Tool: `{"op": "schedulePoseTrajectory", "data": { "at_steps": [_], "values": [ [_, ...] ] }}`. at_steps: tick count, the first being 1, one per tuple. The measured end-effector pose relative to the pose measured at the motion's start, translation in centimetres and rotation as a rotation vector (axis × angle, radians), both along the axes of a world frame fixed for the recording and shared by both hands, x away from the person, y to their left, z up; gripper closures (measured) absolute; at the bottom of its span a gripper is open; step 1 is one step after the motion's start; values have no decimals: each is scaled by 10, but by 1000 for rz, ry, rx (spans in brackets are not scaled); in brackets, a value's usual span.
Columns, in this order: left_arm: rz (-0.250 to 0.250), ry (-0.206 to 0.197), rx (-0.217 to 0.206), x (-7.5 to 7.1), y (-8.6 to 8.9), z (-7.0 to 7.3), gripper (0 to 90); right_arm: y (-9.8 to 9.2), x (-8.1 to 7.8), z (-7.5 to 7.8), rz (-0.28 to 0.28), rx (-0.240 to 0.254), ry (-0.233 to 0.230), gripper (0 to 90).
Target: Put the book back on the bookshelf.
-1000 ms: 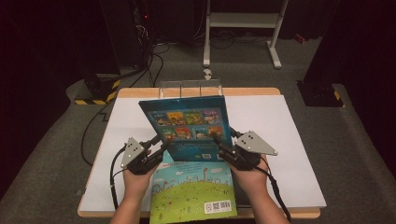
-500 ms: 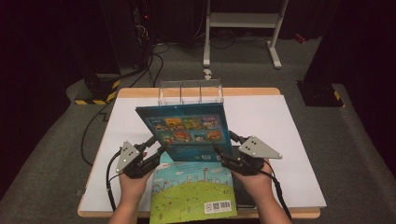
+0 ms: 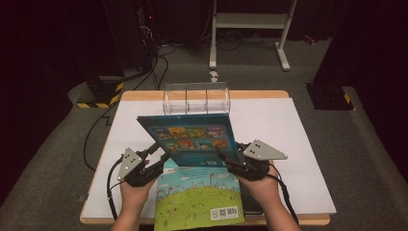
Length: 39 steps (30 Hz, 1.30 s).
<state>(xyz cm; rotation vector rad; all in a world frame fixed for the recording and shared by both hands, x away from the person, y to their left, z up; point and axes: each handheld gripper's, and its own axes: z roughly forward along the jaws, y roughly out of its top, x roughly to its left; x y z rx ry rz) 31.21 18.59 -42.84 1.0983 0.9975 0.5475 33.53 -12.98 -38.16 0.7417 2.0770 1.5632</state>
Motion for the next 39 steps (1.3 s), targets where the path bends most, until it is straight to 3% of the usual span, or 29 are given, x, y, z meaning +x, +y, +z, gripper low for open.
{"op": "schedulePoseTrajectory", "data": {
  "at_steps": [5,6,8,10,12,14,16,18,22,29,31,39],
  "values": [
    [17,-4,0,-3,4,3,482,4,-4,-2,58,-24,-8,573],
    [31,-1,3,-4,7,2,481,7,-6,-3,110,-29,3,630],
    [45,3,2,-3,9,2,481,8,-7,-3,131,-29,8,658],
    [68,15,-1,-3,15,0,481,15,-11,-5,237,-47,29,760],
    [76,21,-2,-3,17,0,480,18,-12,-5,251,-59,24,772],
    [84,25,-13,-5,18,1,469,28,-21,-5,215,-105,-31,817],
    [80,22,-15,-6,17,2,460,30,-20,-5,186,-87,-23,830],
    [71,20,-11,-7,16,4,446,26,-12,-8,162,-27,24,831],
    [47,15,-10,-9,8,9,414,24,-8,-10,139,4,33,831],
    [-22,-6,5,-16,-10,19,345,33,-14,-11,137,-18,-2,830],
    [-64,-25,5,-21,-19,25,313,39,-17,-12,136,-30,-12,829],
    [-145,-81,-4,-36,-39,40,274,49,-20,-14,141,-56,-36,827]
  ]
}}
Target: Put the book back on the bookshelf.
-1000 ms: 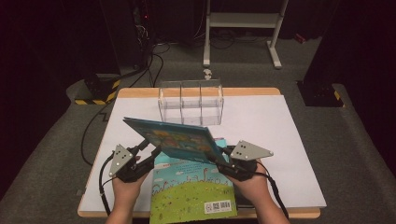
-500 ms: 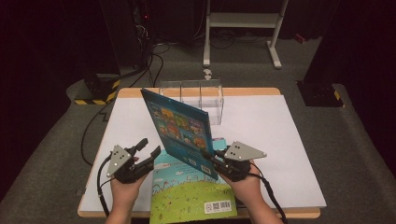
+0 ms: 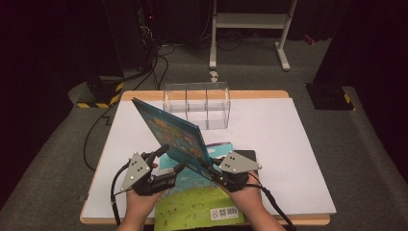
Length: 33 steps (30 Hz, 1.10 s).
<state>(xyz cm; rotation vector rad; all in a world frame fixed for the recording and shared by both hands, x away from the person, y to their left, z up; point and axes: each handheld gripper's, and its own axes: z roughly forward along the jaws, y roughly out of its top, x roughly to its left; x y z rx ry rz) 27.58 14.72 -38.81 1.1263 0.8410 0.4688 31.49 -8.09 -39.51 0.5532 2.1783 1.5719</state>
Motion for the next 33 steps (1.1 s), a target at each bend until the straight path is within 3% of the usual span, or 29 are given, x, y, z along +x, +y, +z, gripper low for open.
{"op": "schedulePoseTrajectory", "data": {
  "at_steps": [5,13,18,20,23,27,33],
  "values": [
    [-59,-14,-22,-8,-13,6,265,5,-3,-1,0,-7,-7,826],
    [-66,-12,-49,-11,-19,7,228,8,-9,-3,13,-11,-19,815],
    [-64,-13,-46,-12,-18,7,230,9,-9,-4,8,8,4,788],
    [-61,-10,-48,-13,-17,7,230,5,-8,-5,11,9,36,691],
    [-56,-14,-45,-14,-16,8,230,0,-9,-7,15,11,45,680],
    [-53,-13,-52,-15,-15,8,227,-11,-17,-15,28,-6,51,745],
    [-49,3,-61,-15,-16,9,178,-10,-16,-18,38,-19,38,783]
  ]
}}
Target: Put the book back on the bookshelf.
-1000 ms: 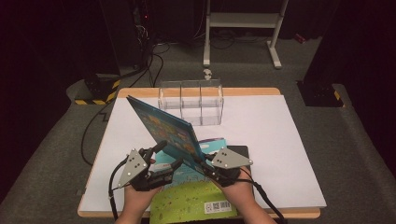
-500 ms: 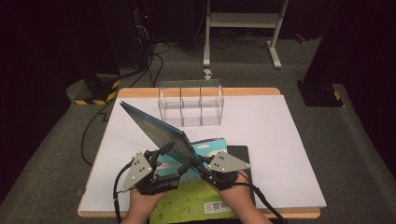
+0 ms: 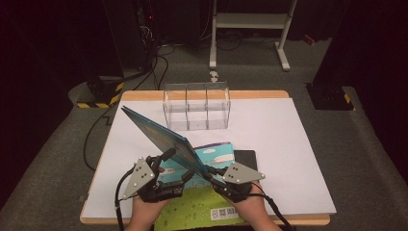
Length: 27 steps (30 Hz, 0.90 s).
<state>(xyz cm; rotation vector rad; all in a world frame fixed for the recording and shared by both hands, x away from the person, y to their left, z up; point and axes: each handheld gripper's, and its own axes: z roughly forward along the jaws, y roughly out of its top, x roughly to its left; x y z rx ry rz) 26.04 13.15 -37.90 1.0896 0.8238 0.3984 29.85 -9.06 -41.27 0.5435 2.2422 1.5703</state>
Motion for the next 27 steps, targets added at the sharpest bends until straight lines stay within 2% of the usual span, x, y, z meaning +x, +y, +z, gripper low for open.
{"op": "schedulePoseTrajectory", "data": {
  "at_steps": [2,7,9,10,13,16,19,20,24,27],
  "values": [
    [13,7,0,1,1,0,173,2,1,0,5,-3,0,782],
    [67,25,-16,6,5,-1,169,17,7,0,51,-24,38,758],
    [89,35,-18,8,8,-1,164,25,11,0,66,-41,61,748],
    [105,43,-21,9,10,-1,155,32,13,-1,76,-67,70,747],
    [121,48,-21,9,11,-1,149,39,14,-1,74,-88,65,747],
    [158,47,-14,10,11,-2,144,47,15,-1,77,-105,68,743],
    [195,35,16,10,9,-3,142,49,14,-2,76,-113,70,740],
    [206,34,16,10,7,-4,141,51,13,-4,75,-130,65,734],
    [252,41,49,11,6,-6,145,53,11,-7,75,-148,61,705],
    [250,45,41,12,7,-6,144,52,10,-7,76,-143,66,691]
  ]
}}
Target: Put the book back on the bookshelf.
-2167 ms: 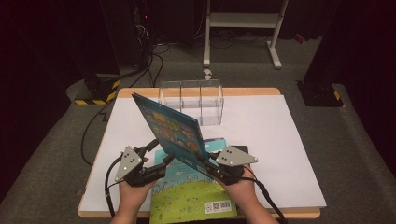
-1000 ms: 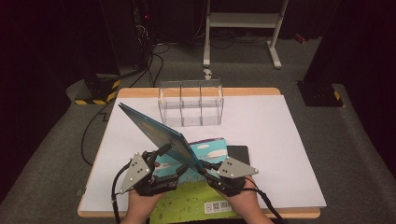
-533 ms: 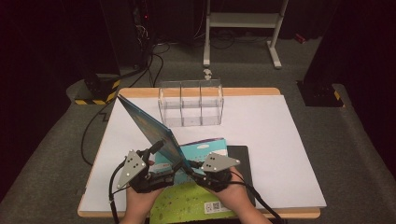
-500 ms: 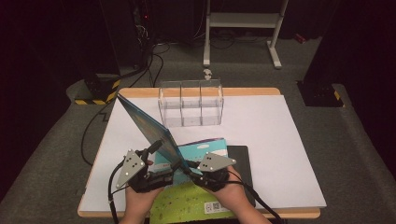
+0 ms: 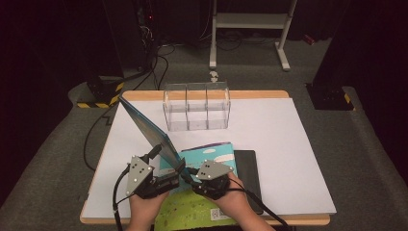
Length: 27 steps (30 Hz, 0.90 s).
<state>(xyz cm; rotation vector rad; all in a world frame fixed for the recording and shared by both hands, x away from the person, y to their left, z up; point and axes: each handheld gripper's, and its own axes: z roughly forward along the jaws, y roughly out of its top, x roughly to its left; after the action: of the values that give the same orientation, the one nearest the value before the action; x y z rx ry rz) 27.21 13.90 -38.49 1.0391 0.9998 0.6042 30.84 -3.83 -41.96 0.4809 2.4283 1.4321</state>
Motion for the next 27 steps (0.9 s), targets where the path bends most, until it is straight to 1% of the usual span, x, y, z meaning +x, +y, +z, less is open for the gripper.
{"op": "schedulePoseTrajectory", "data": {
  "at_steps": [2,3,4,5,8,9,12,13,18,20,21,23,24,25,26,27],
  "values": [
    [3,4,3,1,1,0,145,-1,-1,1,5,10,2,678],
    [1,4,-1,1,1,0,145,-2,-3,2,1,15,-4,705],
    [1,4,-1,1,1,0,145,-2,-3,2,1,15,-4,705],
    [3,7,-6,1,2,0,145,-5,-5,4,-7,38,-26,748],
    [5,9,-8,1,3,0,145,-5,-6,5,-8,40,-23,768],
    [6,10,-11,1,3,0,145,-4,-6,4,3,40,-19,765],
    [15,19,-10,2,5,0,144,-1,-6,3,11,40,-13,730],
    [21,25,-16,3,6,-1,142,2,-7,2,21,34,-10,721],
    [24,28,-12,4,8,-2,139,4,-7,1,30,28,-2,695],
    [25,31,-13,5,9,-2,140,4,-8,1,36,30,3,660],
    [27,32,-14,5,10,-2,142,1,-9,3,45,38,11,624],
    [34,38,-8,6,13,-3,145,-3,-11,5,49,46,12,610],
    [38,42,-6,7,16,-3,152,-12,-14,8,50,60,11,581],
    [43,44,-16,8,17,-3,153,-16,-15,9,41,63,7,573],
    [43,44,-16,8,17,-3,154,-16,-15,9,41,63,7,573],
    [44,48,-9,9,20,-4,154,-33,-15,11,4,83,-1,555]
  ]
}}
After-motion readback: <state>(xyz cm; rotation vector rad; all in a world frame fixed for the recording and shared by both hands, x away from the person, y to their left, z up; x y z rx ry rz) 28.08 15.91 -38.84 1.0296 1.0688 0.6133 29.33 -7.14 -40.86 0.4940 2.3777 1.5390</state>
